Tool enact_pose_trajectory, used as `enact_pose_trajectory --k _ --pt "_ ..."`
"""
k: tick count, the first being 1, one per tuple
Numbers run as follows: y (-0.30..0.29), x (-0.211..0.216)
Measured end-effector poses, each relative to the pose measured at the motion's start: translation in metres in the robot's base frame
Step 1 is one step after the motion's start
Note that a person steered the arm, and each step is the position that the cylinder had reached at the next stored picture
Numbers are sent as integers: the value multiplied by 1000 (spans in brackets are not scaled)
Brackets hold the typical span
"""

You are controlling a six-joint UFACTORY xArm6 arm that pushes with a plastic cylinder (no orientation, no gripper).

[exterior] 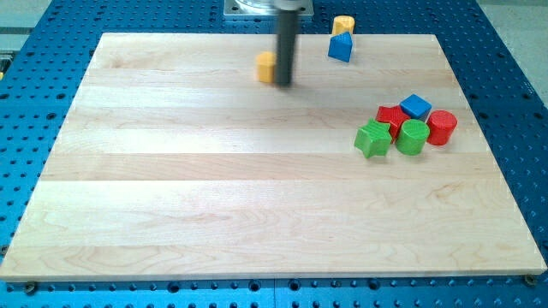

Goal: Place the yellow hexagon to the top left corner of the board

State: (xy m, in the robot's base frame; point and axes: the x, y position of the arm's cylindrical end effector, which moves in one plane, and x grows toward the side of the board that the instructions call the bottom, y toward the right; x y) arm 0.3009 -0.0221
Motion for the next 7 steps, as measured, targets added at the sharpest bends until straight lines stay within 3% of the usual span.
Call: enact_pose_trajectory --k 1,3,5,6,7 --pt "-59 -1" --pt "-7 -16" --pt "-131 -37" --pt "-80 -39" --pt "-108 -62"
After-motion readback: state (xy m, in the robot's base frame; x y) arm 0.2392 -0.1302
